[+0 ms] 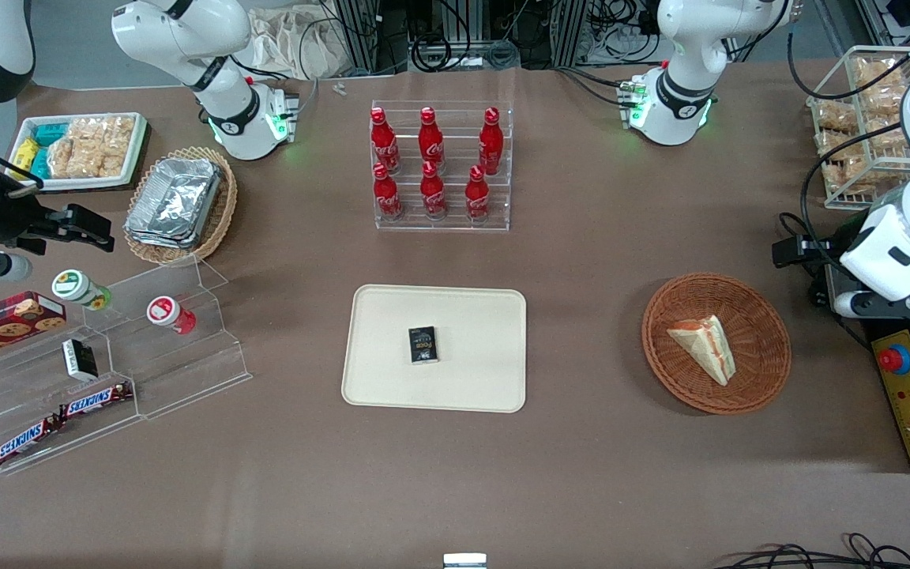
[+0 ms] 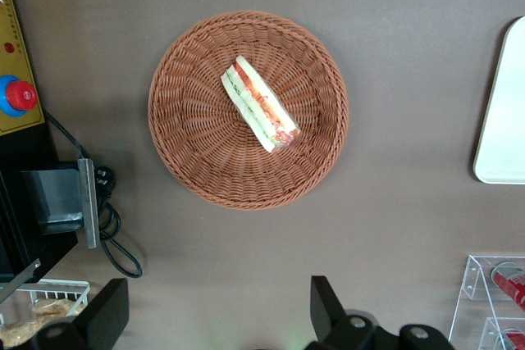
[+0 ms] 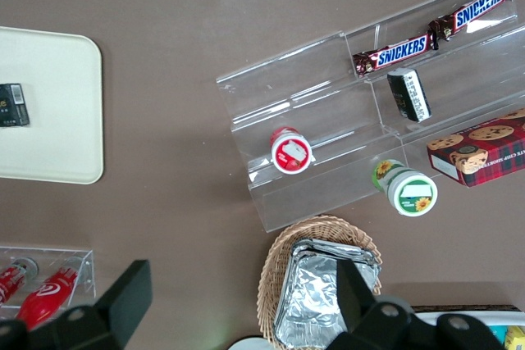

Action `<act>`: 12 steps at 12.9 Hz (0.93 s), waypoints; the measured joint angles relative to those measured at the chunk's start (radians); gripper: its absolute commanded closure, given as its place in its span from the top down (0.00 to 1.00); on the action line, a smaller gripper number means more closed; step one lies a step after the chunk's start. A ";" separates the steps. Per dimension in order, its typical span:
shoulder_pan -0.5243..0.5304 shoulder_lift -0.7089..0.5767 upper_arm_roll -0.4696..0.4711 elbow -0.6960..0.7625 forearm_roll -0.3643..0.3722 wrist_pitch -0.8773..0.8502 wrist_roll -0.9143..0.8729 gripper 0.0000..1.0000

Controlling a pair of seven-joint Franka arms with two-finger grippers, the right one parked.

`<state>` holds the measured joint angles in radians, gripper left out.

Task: Place sandwich from basket to tray
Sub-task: 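Move the left gripper over the wicker basket above the sandwich, then lower the open left gripper onto the wrapped sandwich in the basket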

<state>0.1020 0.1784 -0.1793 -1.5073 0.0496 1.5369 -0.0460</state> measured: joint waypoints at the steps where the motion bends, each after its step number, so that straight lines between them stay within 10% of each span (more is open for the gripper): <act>1: 0.007 0.011 0.000 -0.004 0.000 0.000 0.000 0.99; 12: 0.012 0.092 -0.006 -0.320 -0.001 0.415 -0.150 0.99</act>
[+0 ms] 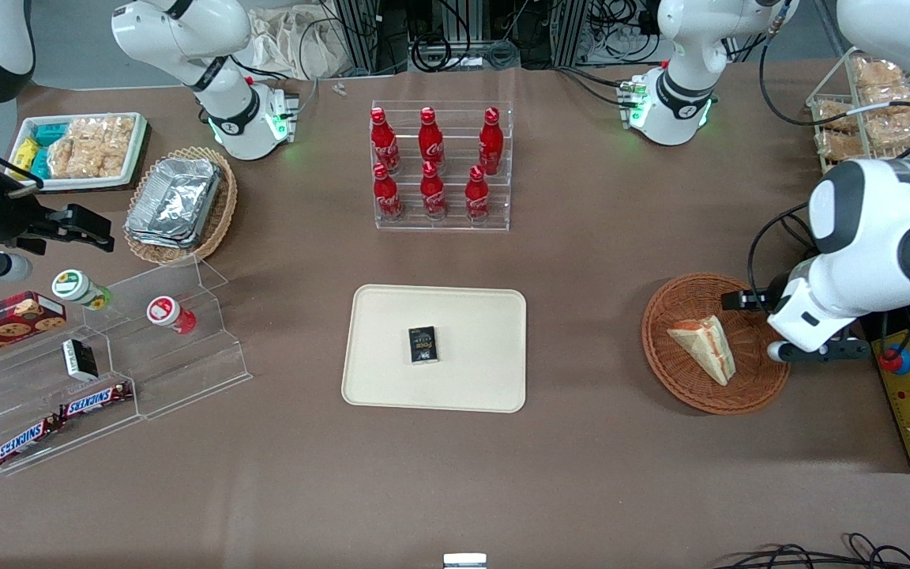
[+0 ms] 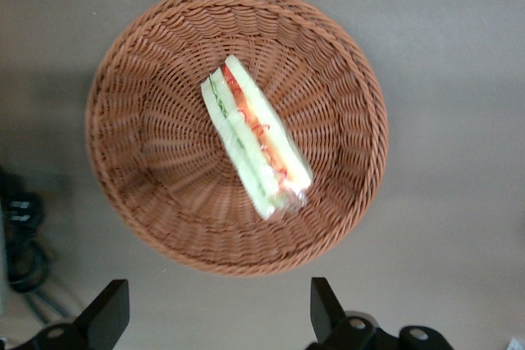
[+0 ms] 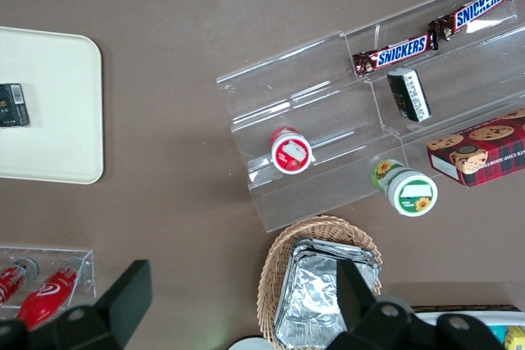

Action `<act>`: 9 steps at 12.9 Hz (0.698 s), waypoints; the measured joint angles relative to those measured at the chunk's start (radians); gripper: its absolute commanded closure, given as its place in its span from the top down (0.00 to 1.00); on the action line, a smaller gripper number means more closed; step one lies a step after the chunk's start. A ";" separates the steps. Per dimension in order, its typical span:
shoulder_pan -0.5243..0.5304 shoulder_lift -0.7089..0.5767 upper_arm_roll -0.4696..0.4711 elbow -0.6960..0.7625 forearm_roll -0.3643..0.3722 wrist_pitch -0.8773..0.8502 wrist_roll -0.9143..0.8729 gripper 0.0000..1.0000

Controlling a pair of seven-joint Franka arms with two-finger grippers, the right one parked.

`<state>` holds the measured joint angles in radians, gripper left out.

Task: Place sandwich from basket to tray
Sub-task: 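Lower the open left gripper onto the wrapped sandwich in the basket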

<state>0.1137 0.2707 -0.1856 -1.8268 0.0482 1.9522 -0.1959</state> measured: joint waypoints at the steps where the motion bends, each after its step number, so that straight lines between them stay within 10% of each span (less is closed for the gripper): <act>1: -0.001 0.018 -0.003 -0.004 0.000 0.040 -0.068 0.99; 9: -0.004 0.100 -0.009 -0.070 -0.005 0.280 -0.456 0.98</act>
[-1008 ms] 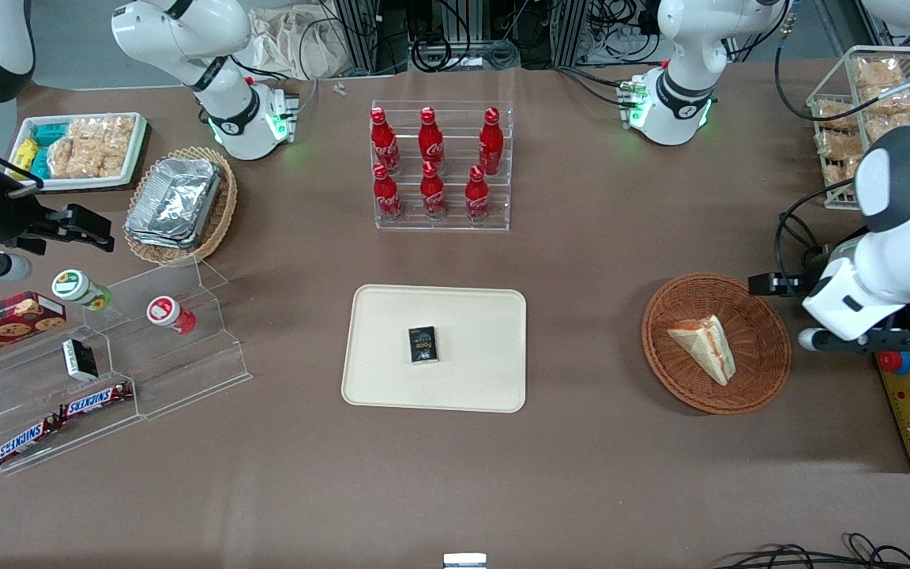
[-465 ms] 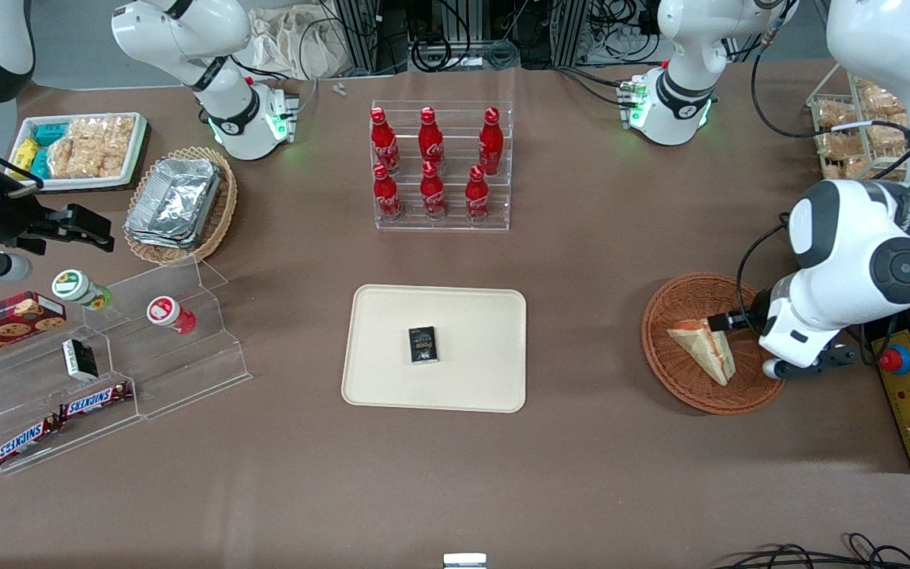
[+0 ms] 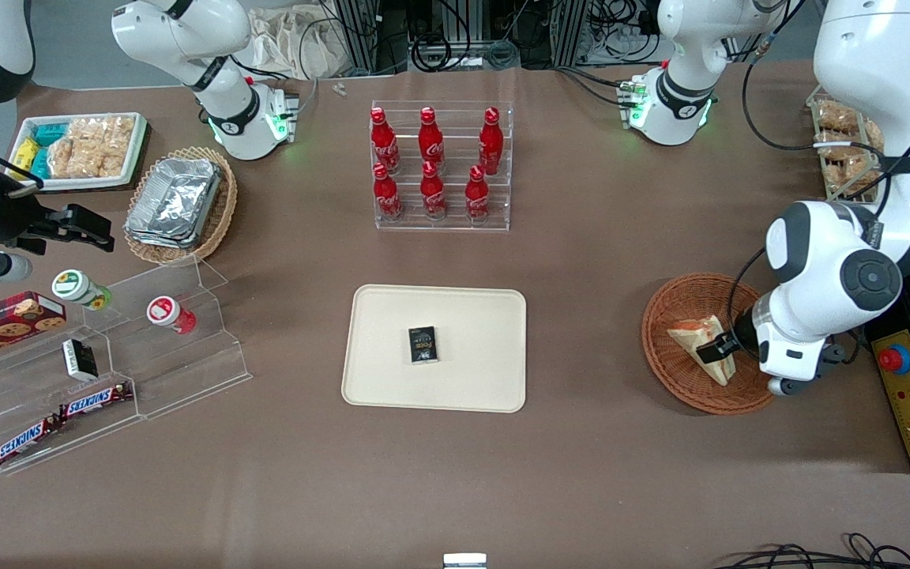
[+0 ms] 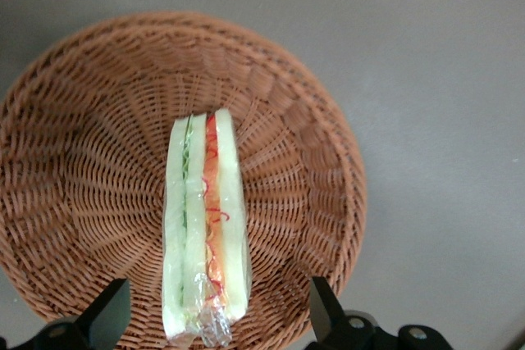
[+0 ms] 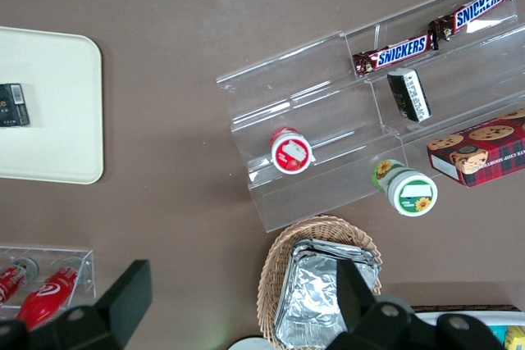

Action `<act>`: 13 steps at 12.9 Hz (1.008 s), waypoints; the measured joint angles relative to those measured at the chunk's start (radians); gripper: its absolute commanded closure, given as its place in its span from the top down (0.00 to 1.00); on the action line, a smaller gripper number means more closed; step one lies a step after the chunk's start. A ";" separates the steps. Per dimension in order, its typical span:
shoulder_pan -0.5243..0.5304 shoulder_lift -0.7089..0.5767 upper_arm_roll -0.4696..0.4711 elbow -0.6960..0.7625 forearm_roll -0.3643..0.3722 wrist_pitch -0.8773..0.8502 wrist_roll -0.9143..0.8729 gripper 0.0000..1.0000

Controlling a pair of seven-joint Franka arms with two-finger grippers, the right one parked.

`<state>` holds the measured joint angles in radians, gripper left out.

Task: Place sandwich from basket to tray
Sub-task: 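Lower the open left gripper onto the wrapped sandwich in the basket, then close the left gripper on the sandwich and lift it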

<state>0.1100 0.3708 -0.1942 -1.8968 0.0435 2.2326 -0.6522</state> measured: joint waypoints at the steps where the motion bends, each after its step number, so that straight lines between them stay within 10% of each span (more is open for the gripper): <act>1: 0.000 0.006 0.000 -0.011 0.000 0.012 -0.006 0.95; 8: 0.001 0.036 0.001 -0.070 0.000 0.119 -0.076 0.90; 13: 0.002 0.042 0.005 -0.079 0.002 0.120 -0.079 0.53</act>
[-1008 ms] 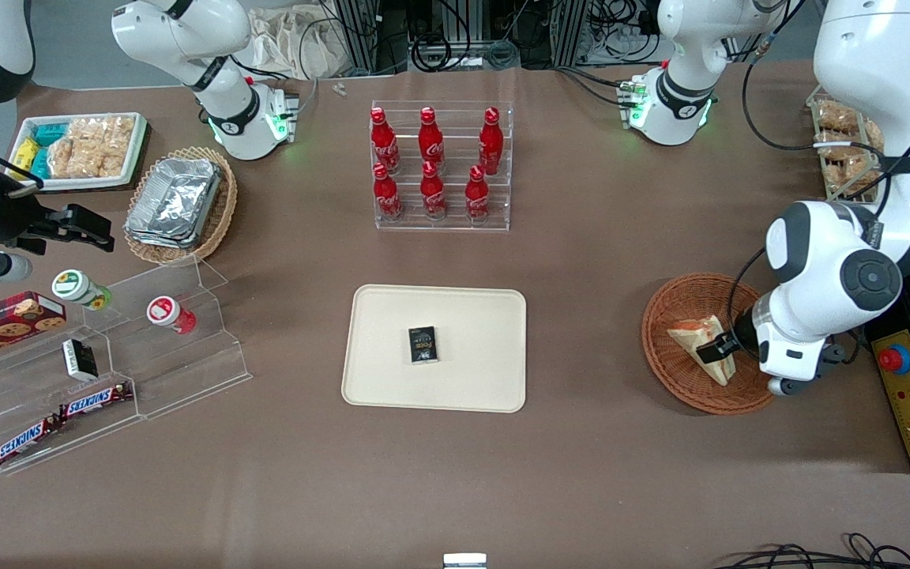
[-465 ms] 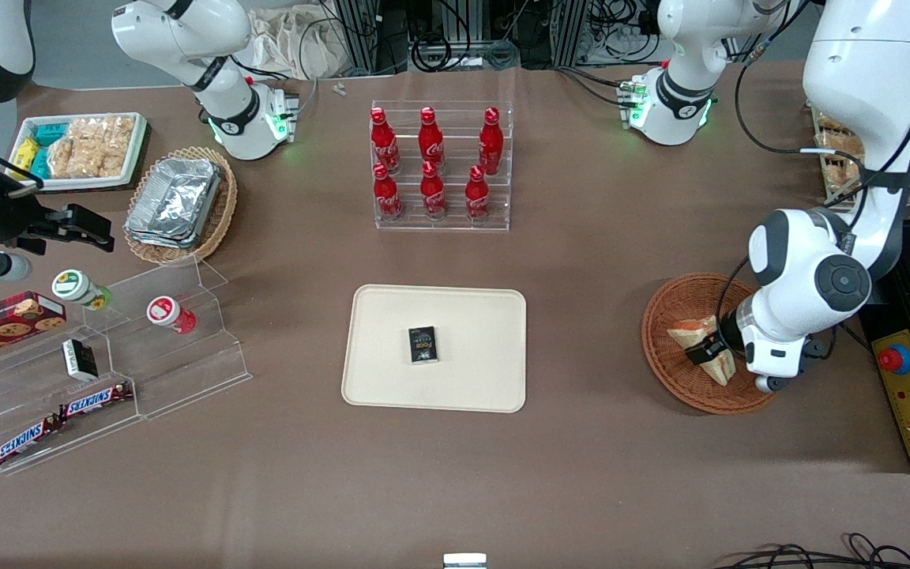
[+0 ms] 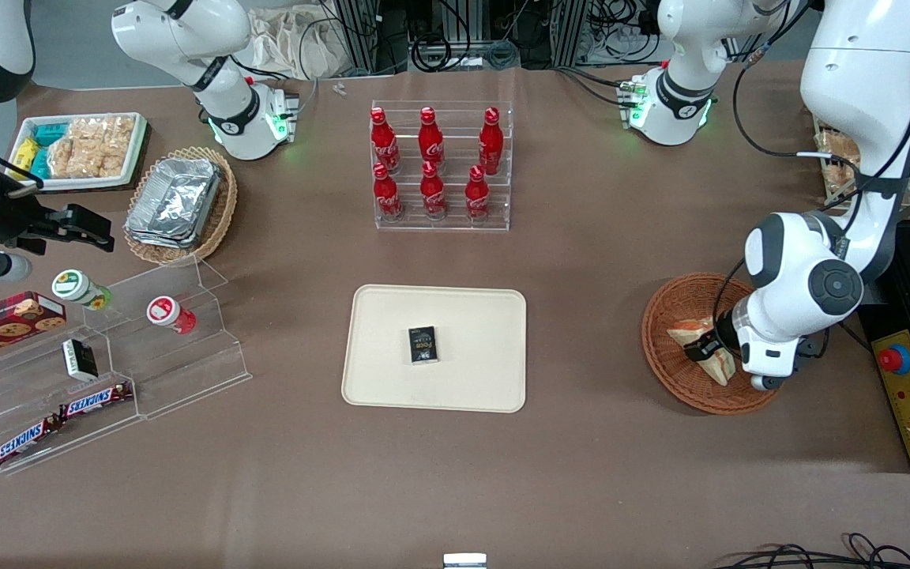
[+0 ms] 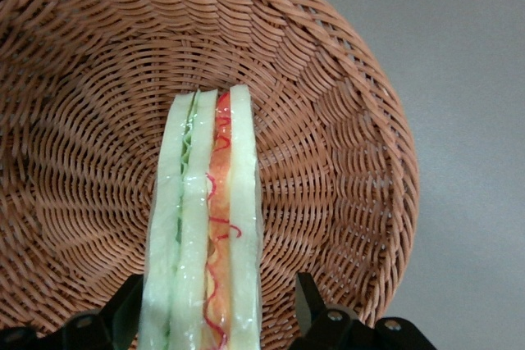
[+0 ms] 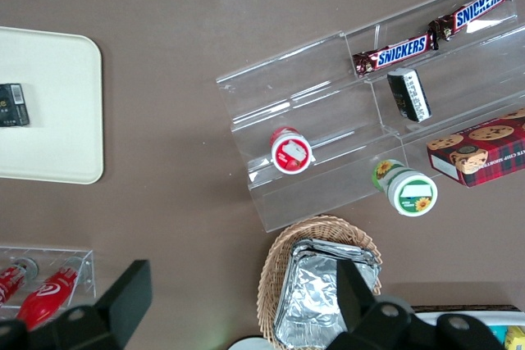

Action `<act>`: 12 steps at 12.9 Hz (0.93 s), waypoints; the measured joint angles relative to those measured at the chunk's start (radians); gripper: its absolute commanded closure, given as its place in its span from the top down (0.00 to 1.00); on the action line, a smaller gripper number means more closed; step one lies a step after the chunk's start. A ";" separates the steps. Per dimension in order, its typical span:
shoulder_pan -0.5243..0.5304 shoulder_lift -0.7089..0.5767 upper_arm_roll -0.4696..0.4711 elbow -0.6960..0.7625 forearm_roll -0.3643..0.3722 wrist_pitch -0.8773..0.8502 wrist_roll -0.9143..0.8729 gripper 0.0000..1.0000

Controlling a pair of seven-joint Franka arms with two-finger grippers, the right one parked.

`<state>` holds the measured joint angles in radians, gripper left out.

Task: Place sandwich from basket to tray
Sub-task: 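Close the left gripper on the sandwich and lift it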

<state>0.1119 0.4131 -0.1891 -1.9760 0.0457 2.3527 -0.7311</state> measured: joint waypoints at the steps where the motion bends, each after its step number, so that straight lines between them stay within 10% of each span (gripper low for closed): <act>1: 0.000 0.000 0.001 0.000 0.001 0.000 0.000 0.36; 3: 0.001 -0.001 0.001 0.000 0.002 0.000 0.000 0.01; 12: -0.002 -0.118 -0.018 0.174 0.041 -0.414 0.000 0.00</act>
<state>0.1102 0.2955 -0.2069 -1.8024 0.0868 1.9387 -0.7311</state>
